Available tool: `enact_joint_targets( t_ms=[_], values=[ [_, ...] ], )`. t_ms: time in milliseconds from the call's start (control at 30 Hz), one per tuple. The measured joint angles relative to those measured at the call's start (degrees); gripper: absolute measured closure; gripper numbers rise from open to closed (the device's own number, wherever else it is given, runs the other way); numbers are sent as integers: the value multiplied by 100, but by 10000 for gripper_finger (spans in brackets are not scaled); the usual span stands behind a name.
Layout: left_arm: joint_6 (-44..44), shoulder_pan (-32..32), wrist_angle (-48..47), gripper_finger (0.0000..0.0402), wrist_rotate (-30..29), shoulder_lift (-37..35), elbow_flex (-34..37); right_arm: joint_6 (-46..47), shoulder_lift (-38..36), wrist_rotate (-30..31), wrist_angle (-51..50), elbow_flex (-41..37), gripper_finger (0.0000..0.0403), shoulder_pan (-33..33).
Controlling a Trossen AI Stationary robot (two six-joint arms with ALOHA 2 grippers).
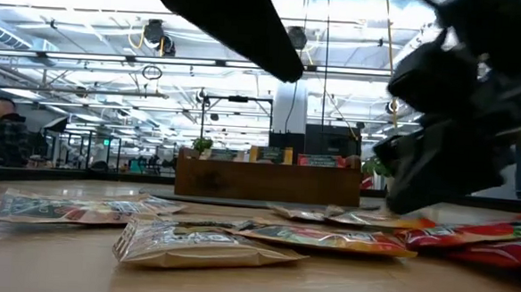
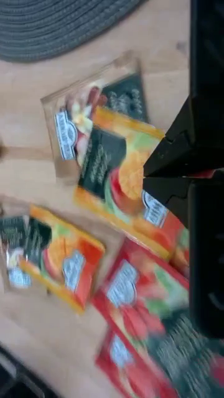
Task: Pick & Place Tea
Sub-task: Put the red tea bag into the right section of the wooden organizer
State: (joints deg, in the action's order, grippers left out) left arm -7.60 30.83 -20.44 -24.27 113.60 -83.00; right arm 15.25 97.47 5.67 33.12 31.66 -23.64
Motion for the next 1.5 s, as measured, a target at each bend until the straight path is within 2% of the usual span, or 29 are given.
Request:
enact_joint_targets(
  t_ms=[300, 533, 967, 1067, 1167, 1333, 1400, 1500],
  values=[
    [-46, 2, 133, 371, -26, -18, -2, -248, 952, -881, 65, 812, 403, 440],
    [-43, -51, 274, 371, -26, -18, -4, -461, 1129, -882, 103, 1022, 403, 505],
    [-44, -60, 498, 371, 31, 39, -7, -905, 43, -839, -296, 1001, 396, 137],
    [91, -106, 674, 371, 268, 243, -11, -919, -235, -838, -537, 1009, 385, -133],
    [273, -196, 839, 371, 514, 494, -10, -803, -344, -436, -822, 1007, 372, -409],
    [558, -469, 1714, 371, 651, 692, -9, -380, -386, 689, -1633, 1007, 349, -616],
    [576, -616, 2046, 371, 1004, 706, -11, -184, -382, 1046, -1796, 1001, 339, -658],
    [430, -858, 2261, 372, 1762, 846, -25, 146, -389, 1098, -1753, 1005, 326, -684]
  ],
)
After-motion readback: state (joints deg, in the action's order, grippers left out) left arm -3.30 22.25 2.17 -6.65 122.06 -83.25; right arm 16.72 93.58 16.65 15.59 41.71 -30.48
